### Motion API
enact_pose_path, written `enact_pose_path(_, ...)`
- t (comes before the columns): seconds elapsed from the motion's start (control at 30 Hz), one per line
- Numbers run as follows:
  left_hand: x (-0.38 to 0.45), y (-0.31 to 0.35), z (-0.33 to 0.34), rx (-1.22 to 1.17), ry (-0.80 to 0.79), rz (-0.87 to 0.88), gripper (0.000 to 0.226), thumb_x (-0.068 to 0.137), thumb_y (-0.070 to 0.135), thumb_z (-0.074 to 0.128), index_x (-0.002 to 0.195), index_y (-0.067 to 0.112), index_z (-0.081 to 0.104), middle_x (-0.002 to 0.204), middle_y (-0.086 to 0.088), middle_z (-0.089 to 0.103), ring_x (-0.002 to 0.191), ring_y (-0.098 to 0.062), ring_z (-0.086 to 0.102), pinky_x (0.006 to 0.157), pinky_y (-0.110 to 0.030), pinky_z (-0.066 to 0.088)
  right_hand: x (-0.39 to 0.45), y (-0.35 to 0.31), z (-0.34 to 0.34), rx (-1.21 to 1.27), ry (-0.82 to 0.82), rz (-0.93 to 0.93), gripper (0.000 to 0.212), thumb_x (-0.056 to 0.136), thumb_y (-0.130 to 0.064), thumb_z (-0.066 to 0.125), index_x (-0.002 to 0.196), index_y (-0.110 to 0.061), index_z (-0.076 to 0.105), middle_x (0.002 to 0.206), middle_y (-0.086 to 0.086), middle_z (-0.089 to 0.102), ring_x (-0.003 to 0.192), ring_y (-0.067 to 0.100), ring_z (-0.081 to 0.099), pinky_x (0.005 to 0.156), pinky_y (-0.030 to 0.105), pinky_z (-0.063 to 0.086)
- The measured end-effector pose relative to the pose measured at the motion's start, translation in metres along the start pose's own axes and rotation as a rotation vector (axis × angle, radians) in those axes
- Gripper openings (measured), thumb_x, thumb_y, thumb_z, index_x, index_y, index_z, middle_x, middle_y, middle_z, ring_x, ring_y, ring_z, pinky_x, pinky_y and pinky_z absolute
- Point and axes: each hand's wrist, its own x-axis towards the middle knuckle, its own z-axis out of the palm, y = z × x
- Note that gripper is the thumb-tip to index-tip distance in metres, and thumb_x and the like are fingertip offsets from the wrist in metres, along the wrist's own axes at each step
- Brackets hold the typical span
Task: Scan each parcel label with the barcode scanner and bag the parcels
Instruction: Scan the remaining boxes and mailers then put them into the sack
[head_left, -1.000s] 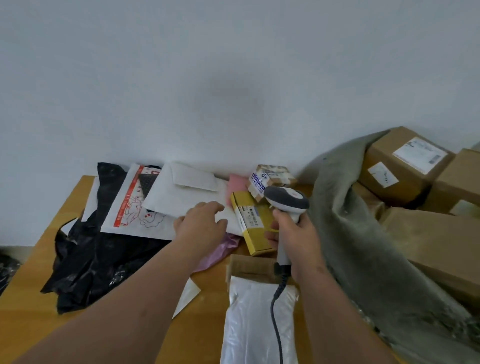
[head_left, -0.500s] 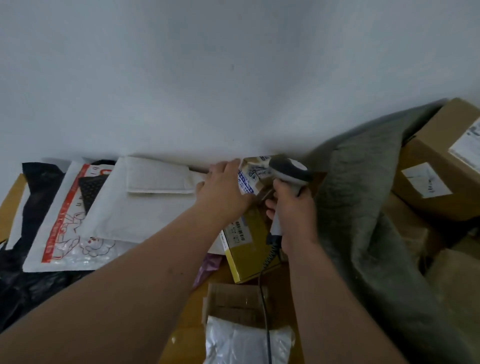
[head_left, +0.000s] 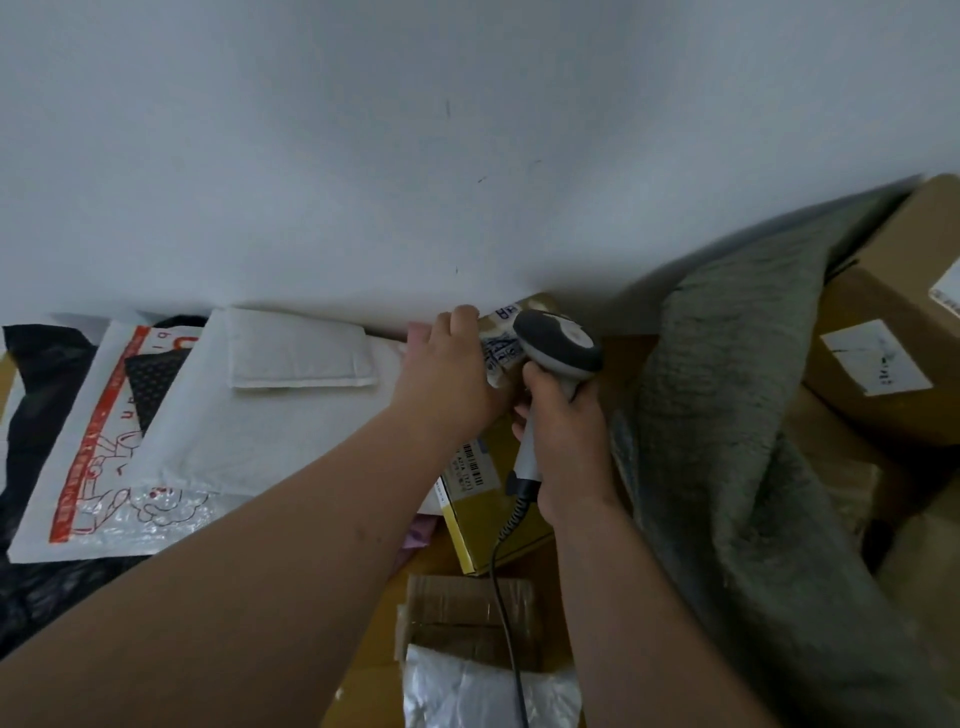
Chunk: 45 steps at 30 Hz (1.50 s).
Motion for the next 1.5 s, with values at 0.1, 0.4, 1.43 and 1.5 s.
enact_pose_path(0.1,-0.011,-0.004,-0.008,-0.050,0.029,-0.036,0.090,0.075,0.053,0.069,0.146,0.015,0.028,0.136,-0.007,0.039,0.126,-0.028,0.042,0.100,-0.041,0.044,-0.010,-0.001,-0.002,0.041,-0.026,-0.026,0.023,0.091,-0.034,0.068,0.099,-0.052,0.055,0.106,-0.015,0.070,0.108,0.013,0.066,0.093,0.038,0.054)
enact_pose_path(0.4,-0.092,-0.040,-0.045,-0.804,0.132,-0.532,0.060,0.071,0.053,0.064,0.119,0.016,0.059,0.108,-0.003,0.065,0.095,-0.021,0.063,0.085,-0.043,0.056,-0.066,-0.009,-0.008,0.088,0.073,-0.050,0.051,0.090,-0.042,0.068,0.137,-0.037,0.050,0.126,-0.006,0.066,0.117,0.017,0.061,0.103,0.046,0.048)
enact_pose_path(1.43,-0.299,-0.063,-0.115,-1.287,-0.120,-0.485,0.030,0.102,0.043,0.042,0.130,0.030,0.043,0.111,-0.008,0.067,0.094,-0.027,0.070,0.065,-0.038,0.057,-0.278,0.007,-0.001,0.195,0.001,-0.157,0.018,0.092,-0.043,0.064,0.100,-0.053,0.051,0.110,-0.006,0.068,0.104,0.020,0.066,0.095,0.051,0.055)
enact_pose_path(1.5,-0.300,-0.059,-0.116,-1.121,-0.023,-0.440,0.030,0.103,0.039,0.042,0.133,0.037,0.038,0.109,-0.004,0.064,0.096,-0.022,0.064,0.075,-0.042,0.059,-0.281,0.005,-0.006,0.194,-0.012,-0.185,0.019,0.092,-0.042,0.065,0.098,-0.054,0.051,0.109,-0.008,0.068,0.104,0.019,0.066,0.094,0.050,0.056)
